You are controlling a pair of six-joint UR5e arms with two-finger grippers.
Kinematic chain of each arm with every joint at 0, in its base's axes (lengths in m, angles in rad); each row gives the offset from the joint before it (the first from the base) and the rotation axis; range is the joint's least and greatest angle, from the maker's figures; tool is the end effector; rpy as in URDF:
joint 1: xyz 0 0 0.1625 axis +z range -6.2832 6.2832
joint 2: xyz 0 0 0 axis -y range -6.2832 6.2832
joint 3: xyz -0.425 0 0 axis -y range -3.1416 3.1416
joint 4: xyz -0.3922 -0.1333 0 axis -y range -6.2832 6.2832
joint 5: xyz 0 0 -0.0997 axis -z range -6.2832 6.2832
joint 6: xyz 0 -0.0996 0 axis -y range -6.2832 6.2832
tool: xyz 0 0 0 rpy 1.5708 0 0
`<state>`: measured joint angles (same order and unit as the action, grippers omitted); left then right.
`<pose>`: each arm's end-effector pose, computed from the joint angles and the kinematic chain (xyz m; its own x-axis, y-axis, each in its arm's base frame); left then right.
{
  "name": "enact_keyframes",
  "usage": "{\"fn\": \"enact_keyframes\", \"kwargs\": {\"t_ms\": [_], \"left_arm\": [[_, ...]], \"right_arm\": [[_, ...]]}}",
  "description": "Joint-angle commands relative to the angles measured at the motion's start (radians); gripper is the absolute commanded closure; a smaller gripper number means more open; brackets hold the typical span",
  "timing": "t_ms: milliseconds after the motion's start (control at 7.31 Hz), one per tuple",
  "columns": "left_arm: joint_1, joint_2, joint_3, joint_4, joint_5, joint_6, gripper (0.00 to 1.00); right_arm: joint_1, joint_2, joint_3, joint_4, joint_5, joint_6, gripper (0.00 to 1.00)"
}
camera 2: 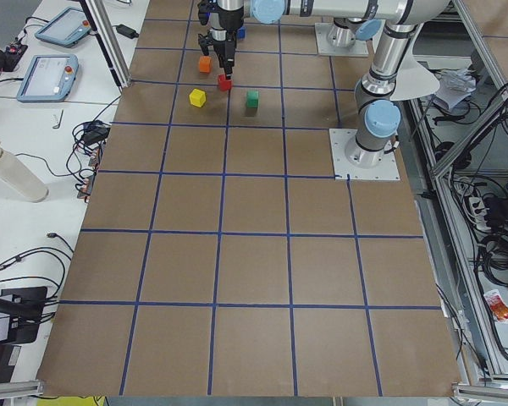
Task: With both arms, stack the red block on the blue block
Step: 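Lower the right gripper onto the red cube and close on it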
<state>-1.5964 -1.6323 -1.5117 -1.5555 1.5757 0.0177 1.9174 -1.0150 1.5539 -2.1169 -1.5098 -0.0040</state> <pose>-0.1461 -0.5157 0.4874 -0.9991 0.0432 -0.0051 0.0433 0.9990 -0.0128 0.3557 -0.5746 0.2236 -0.9373 -0.3432 -0.0609 -0.3434 0.9391 -0.0075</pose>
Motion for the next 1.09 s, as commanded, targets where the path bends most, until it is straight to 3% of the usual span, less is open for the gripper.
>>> {"fn": "enact_keyframes", "kwargs": {"t_ms": [0, 274, 410, 684, 821, 957], "left_arm": [[0.000, 0.000, 0.001, 0.000, 0.000, 0.001, 0.00], [0.001, 0.002, 0.001, 0.000, 0.006, 0.001, 0.00], [0.001, 0.002, 0.001, 0.000, 0.007, 0.001, 0.00], [0.001, 0.002, 0.002, 0.000, 0.007, 0.001, 0.00], [0.001, 0.002, 0.004, 0.000, 0.003, 0.001, 0.00], [0.001, 0.002, 0.004, 0.000, 0.003, 0.001, 0.00]], "right_arm": [[0.000, 0.015, 0.003, -0.008, 0.020, 0.004, 0.00], [0.000, 0.024, 0.006, -0.008, 0.031, 0.005, 0.00], [0.000, 0.026, 0.006, -0.008, 0.031, 0.004, 0.12], [0.000, 0.026, 0.008, -0.008, 0.031, -0.008, 0.82], [0.000, 0.024, 0.005, -0.008, 0.031, -0.007, 1.00], [-0.001, 0.010, -0.001, -0.002, 0.027, -0.008, 1.00]]}}
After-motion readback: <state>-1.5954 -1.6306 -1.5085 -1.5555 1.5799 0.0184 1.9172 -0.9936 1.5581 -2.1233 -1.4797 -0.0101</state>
